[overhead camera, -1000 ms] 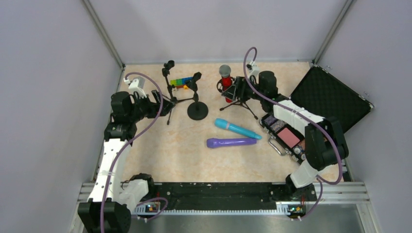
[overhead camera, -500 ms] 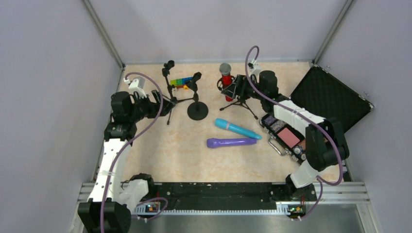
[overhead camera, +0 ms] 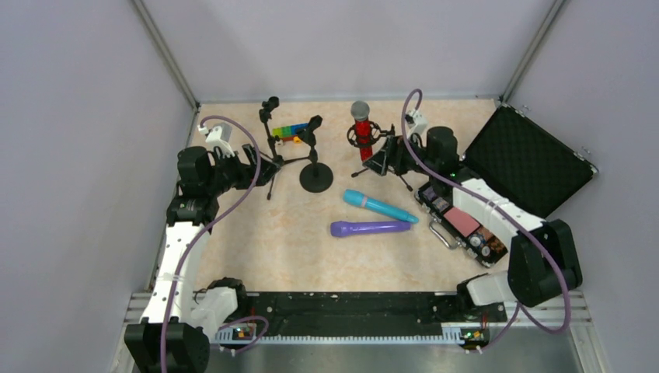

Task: Attach the microphones to the stand

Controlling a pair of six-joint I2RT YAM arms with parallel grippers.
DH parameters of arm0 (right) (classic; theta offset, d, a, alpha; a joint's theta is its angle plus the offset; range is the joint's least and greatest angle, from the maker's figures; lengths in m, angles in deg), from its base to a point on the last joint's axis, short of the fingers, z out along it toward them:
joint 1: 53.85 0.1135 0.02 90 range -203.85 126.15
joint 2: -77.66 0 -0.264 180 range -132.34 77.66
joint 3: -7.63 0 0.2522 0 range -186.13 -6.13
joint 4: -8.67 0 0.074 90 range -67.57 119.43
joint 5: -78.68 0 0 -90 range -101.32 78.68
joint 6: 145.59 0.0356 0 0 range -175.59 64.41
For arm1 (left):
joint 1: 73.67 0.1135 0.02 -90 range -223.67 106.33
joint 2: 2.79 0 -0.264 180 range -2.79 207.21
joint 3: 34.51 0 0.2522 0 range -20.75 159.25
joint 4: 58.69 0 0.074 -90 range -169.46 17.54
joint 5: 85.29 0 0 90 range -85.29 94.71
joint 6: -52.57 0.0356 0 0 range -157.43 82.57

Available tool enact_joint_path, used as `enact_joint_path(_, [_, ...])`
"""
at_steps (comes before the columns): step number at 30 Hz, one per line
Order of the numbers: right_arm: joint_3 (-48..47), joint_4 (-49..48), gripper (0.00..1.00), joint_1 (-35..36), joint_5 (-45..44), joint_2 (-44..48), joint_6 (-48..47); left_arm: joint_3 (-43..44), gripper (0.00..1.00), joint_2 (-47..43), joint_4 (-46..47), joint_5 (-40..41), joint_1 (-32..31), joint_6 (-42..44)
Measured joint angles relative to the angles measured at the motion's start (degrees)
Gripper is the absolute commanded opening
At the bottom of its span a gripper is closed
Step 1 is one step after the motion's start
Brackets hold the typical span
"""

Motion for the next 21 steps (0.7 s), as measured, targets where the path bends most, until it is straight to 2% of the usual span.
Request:
enact_joint_path(11, [13.86,2.38,0.86,0.0,1.38,12.72,-2.25,-0.2,0.92,-0.02,1.03,-0.24,0.0,0.74])
enact_joint_path(21, [20.02,2.4,0.86,0.0,4.85,16.11,1.62,-3.87,0.92,-0.04,7.34,-2.84,0.0,3.19])
